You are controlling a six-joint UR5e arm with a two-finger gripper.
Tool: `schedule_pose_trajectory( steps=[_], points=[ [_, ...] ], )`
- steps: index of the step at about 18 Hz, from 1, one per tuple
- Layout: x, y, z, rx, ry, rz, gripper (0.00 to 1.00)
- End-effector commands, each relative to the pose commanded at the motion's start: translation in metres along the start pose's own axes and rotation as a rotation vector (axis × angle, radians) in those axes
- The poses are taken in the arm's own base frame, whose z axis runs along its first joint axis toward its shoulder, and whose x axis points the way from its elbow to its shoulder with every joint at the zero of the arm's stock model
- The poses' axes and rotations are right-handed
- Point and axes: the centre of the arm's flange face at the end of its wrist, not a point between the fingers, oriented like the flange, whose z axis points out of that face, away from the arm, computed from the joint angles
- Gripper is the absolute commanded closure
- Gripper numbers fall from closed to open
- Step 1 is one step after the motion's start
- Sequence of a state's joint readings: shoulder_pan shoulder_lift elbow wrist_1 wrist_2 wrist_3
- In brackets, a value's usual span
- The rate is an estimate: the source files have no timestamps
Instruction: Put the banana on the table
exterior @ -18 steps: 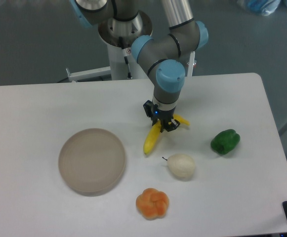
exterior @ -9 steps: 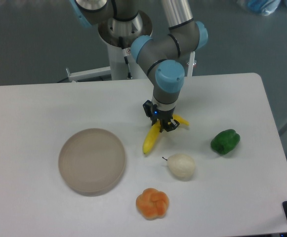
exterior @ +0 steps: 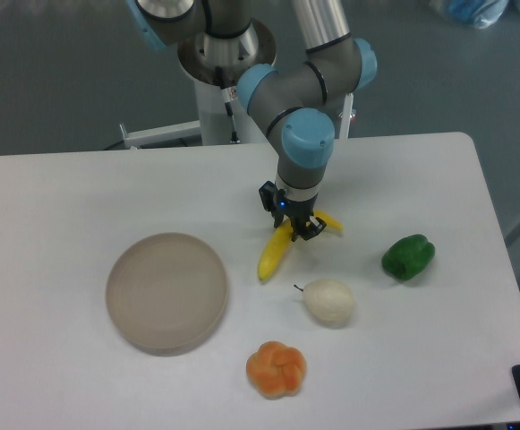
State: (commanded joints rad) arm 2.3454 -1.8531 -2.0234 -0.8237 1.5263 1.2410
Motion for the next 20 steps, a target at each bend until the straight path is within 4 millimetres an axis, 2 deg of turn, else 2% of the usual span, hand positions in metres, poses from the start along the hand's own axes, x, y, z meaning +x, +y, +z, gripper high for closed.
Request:
schedule_pose_trajectory(
  steps=[1, 3, 5, 8, 10, 13, 16, 20],
  points=[
    [-0.004, -0.001, -0.006, 0.004, -0.013, -0.001, 0.28],
    [-0.011, -0.003, -0.015, 0.01, -0.034, -0.011, 0.0],
    [-0.018, -0.002, -0.022, 0.002, -0.053, -0.018, 0.0],
    [-0.051, 0.003, -0.047, 0.011, -0.116, -0.047, 0.0],
    [-0.074, 0.008, -0.043, 0.006, -0.125, -0.064, 0.0],
    [-0.113, 0.008, -0.067, 0.022, -0.188, -0.081, 0.0],
    [-0.15, 0.006, -0.081, 0.034, -0.236, -0.091, 0.0],
    [-0.178, -0.002, -0.1, 0.05, -0.29, -0.085, 0.0]
  ],
)
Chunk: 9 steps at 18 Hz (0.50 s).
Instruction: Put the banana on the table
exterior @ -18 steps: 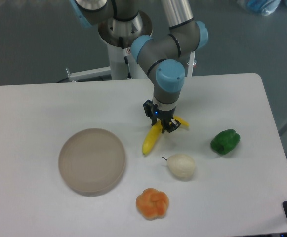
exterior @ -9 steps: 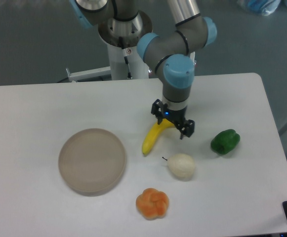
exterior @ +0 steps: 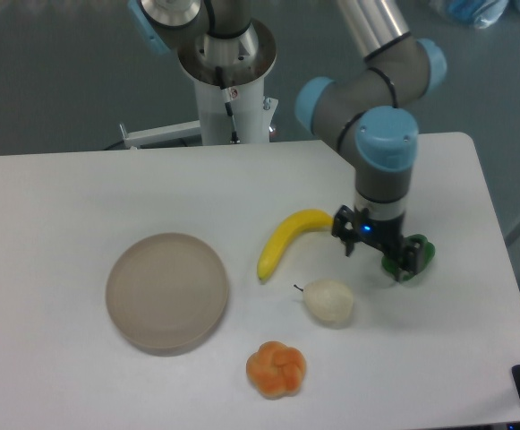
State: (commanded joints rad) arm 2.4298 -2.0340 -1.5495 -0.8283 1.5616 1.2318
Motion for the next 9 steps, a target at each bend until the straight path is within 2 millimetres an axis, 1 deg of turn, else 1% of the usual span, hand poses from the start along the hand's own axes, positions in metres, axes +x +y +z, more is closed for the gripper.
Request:
schedule_pose_trajectory(
  steps=[6, 7, 9],
  points=[
    [-0.022, -0.005, -0.009, 0.011, -0.039, 0.017, 0.0],
    [-0.028, 0.001, -0.01, 0.008, -0.044, 0.023, 0.0],
    [-0.04, 0.023, -0.017, 0.001, -0.055, 0.041, 0.0]
  ],
)
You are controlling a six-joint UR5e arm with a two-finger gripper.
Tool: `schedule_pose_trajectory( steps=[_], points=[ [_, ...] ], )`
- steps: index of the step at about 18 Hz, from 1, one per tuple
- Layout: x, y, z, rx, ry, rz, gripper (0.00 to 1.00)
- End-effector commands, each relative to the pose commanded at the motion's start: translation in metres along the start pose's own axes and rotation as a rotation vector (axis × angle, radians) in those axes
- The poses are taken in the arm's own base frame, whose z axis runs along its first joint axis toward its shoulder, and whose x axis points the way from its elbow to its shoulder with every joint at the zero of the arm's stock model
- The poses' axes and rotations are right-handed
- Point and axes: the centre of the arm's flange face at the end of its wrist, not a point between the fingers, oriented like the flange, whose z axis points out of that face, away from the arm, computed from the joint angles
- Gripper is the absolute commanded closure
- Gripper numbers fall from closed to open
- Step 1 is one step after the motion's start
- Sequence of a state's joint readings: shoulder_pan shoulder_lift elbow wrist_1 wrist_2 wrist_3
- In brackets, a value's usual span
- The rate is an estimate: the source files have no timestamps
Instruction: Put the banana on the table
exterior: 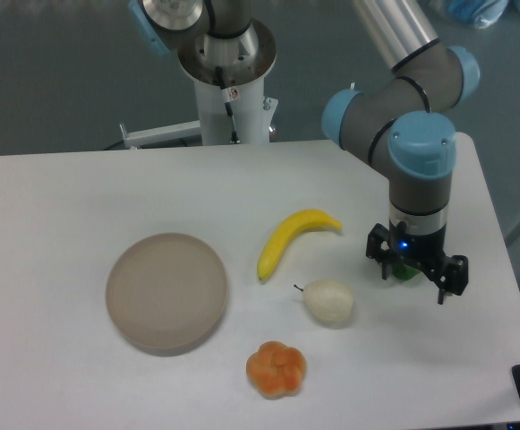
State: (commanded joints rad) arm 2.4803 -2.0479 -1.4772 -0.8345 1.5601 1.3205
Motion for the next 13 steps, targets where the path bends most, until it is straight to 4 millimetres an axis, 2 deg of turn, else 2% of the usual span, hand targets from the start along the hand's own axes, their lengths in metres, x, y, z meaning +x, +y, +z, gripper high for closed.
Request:
schedule_pose_trajectory(
  steps=[5, 7, 13],
  points=[
    [-0.014, 0.031, -0.01, -0.016, -0.01, 0.078, 0.0],
    [-0.02, 0.053, -0.015, -0.025, -0.015, 0.091, 0.0],
    [-0.018, 0.057, -0.011, -0.03, -0.007, 0.114, 0.0]
  ],
)
